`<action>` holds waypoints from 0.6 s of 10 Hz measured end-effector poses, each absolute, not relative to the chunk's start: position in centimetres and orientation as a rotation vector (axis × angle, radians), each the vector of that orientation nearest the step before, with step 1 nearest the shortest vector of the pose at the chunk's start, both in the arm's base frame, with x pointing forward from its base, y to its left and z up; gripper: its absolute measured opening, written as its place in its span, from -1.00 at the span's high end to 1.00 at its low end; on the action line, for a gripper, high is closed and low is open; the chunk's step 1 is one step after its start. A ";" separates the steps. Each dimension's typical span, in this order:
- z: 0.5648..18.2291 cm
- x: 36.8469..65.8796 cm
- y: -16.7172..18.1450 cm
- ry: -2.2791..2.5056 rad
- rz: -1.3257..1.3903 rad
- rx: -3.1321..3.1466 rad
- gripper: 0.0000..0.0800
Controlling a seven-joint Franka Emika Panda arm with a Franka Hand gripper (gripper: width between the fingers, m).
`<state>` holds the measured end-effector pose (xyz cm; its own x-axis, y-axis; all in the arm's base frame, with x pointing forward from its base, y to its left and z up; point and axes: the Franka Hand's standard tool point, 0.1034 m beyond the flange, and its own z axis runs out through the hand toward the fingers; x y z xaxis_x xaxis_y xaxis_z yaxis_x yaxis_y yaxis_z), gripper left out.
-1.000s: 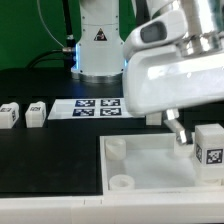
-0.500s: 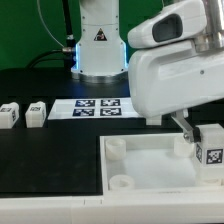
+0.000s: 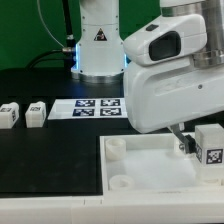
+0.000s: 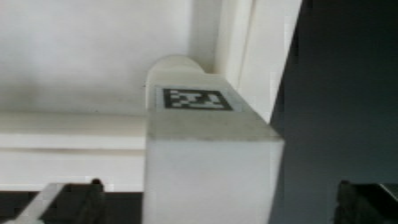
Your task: Assemble one leg
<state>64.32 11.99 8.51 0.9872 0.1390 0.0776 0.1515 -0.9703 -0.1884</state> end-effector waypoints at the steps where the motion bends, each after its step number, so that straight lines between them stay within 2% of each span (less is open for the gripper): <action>1: 8.5 64.3 12.0 -0.217 -0.094 -2.937 -0.62; 3: 8.2 64.1 10.7 -0.141 -0.058 -2.952 -0.62; 6: 8.1 63.9 11.7 0.039 -0.034 -2.955 -0.62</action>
Offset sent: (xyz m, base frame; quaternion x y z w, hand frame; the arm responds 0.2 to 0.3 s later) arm -0.0007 -0.0180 0.0007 -0.0678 -0.0287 0.0773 0.9943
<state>63.87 11.75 8.15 0.9994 -0.0286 0.0205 -0.0243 -0.9823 -0.1857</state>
